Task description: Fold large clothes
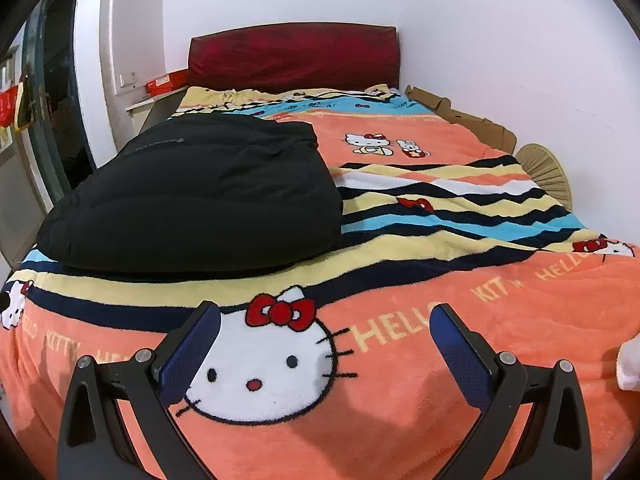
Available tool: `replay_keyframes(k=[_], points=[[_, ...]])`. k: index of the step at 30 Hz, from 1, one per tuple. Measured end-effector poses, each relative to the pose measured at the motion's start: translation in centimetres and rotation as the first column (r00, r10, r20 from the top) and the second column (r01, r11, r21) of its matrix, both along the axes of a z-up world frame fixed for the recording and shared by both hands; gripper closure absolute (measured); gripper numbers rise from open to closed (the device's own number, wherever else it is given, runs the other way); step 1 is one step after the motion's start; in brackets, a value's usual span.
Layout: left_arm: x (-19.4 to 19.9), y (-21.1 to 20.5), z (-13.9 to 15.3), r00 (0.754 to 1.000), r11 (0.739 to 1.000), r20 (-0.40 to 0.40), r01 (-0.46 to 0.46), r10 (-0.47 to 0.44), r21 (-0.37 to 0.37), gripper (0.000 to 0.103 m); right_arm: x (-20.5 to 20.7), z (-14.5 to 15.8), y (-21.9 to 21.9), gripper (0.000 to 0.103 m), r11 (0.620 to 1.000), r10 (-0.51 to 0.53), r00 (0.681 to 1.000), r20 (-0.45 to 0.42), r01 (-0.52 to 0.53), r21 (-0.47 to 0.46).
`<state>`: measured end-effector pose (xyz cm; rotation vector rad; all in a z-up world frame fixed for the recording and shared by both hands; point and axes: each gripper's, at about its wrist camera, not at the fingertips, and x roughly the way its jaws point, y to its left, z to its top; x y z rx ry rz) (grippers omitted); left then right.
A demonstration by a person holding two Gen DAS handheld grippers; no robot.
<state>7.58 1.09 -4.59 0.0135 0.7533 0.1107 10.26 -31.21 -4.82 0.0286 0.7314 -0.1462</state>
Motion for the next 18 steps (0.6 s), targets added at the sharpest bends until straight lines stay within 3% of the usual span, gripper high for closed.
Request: replay_keyframes(k=[18], points=[[-0.23, 0.18, 0.39, 1.000, 1.000, 0.012, -0.008, 0.009, -0.015, 0.029, -0.20, -0.08, -0.19, 0.001, 1.000, -0.002, 1.000, -0.006, 0.002, -0.009]])
